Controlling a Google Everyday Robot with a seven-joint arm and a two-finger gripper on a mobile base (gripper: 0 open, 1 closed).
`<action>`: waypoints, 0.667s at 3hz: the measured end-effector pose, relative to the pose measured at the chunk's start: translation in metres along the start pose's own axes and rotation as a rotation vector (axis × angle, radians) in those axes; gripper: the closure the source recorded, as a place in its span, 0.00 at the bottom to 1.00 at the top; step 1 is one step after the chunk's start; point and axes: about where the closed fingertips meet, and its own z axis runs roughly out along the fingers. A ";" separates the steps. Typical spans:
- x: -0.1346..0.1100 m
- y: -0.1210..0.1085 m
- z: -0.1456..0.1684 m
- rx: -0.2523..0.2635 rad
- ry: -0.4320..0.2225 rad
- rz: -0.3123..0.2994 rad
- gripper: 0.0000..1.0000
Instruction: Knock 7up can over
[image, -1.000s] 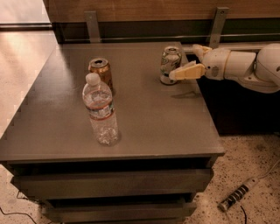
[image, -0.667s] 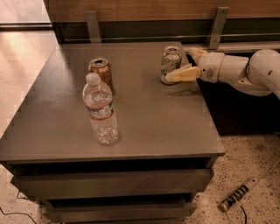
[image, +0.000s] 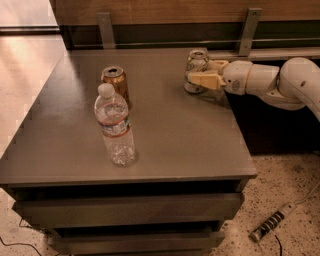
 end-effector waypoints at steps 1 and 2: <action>0.000 0.001 0.002 -0.004 0.000 0.000 0.78; 0.000 0.003 0.005 -0.009 -0.001 0.000 0.99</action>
Offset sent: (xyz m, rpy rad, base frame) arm 0.0002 0.0024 -0.0002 0.0006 0.0004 0.0035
